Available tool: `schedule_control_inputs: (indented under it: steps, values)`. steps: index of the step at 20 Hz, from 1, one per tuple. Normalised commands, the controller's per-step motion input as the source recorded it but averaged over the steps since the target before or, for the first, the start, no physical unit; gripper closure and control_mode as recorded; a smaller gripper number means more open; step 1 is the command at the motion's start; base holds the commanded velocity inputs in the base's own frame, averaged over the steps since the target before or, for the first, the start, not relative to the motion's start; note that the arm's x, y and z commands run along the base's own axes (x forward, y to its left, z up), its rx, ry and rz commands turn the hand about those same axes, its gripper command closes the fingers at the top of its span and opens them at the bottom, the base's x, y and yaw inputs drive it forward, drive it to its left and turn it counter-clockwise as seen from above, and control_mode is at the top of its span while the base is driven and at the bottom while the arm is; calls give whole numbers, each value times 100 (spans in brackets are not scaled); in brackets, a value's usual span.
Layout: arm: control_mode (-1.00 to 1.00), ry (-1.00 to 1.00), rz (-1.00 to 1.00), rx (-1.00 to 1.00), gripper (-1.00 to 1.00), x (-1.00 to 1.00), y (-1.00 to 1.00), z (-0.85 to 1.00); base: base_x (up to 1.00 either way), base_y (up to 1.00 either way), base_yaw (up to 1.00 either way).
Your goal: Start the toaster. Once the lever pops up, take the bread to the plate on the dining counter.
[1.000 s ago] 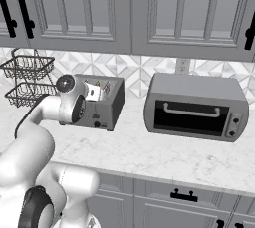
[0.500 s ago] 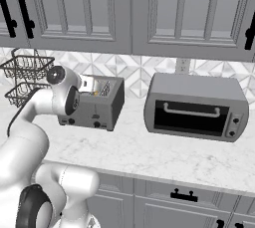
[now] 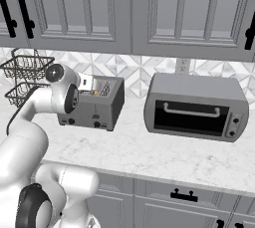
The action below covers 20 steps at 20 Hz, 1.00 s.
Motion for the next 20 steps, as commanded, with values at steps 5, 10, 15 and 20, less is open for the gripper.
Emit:
schedule_control_inputs:
  steps: [5, 10, 15, 20]
  values:
    - [-100, 0, 0, 0, -100, 0, 0, 0, 0, 0, 0]
    - [-100, 0, 0, 0, -100, 0, 0, 0, 0, 0, 0]
    - [-100, 0, 0, 0, -100, 0, 0, 0, 0, 0, 0]
    - [-100, 0, 0, 0, -100, 0, 0, 0, 0, 0, 0]
